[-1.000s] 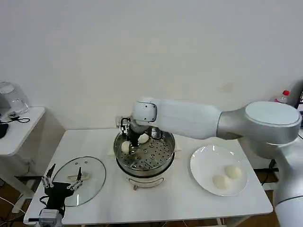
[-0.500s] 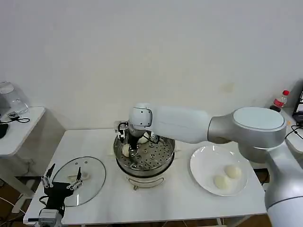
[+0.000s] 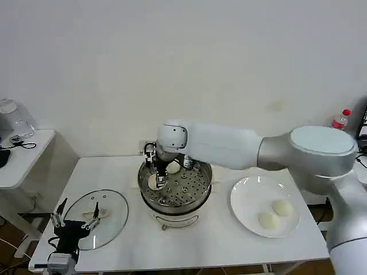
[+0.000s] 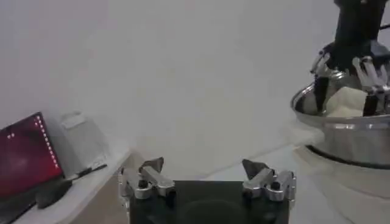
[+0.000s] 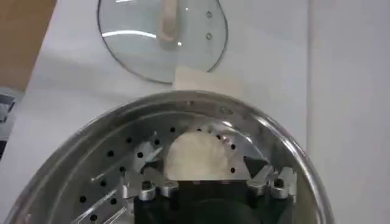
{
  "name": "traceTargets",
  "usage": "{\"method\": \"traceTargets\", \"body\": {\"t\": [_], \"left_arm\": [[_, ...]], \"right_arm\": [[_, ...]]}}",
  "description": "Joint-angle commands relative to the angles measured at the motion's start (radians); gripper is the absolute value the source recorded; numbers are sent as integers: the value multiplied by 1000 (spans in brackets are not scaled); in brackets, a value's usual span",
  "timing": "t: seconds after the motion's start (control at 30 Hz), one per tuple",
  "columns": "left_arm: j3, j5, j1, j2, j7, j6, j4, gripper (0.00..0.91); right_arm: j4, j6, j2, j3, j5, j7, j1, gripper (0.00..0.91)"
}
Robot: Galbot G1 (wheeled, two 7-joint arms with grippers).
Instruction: Take steamed baozi put them in steamer then cover it.
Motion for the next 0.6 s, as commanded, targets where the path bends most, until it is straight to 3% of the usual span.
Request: {"method": "traceTargets", "body": {"t": [0.03, 0.1, 0.13, 0.33, 0.43, 0.6], "left_arm": [[17, 0, -3, 3, 3, 7, -5, 907], [29, 2, -3, 2, 3, 9, -9, 907], [33, 3, -3, 1, 3, 10, -11, 907], [52, 10, 5, 12, 5, 14, -14, 907], [52, 10, 13, 15, 6, 14, -13, 907], [57, 19, 28, 13, 7, 10, -8, 907]], "right_arm": [[323, -4, -326, -21, -3, -40, 190, 907], [382, 36, -450, -15, -61, -93, 224, 907], [386, 40, -467, -14, -66, -102, 230, 907], [461, 237, -750, -5, -270, -251, 220, 907], [486, 320, -883, -6, -401, -296, 175, 907], [515, 383, -999, 68, -540, -320, 41, 907]]}}
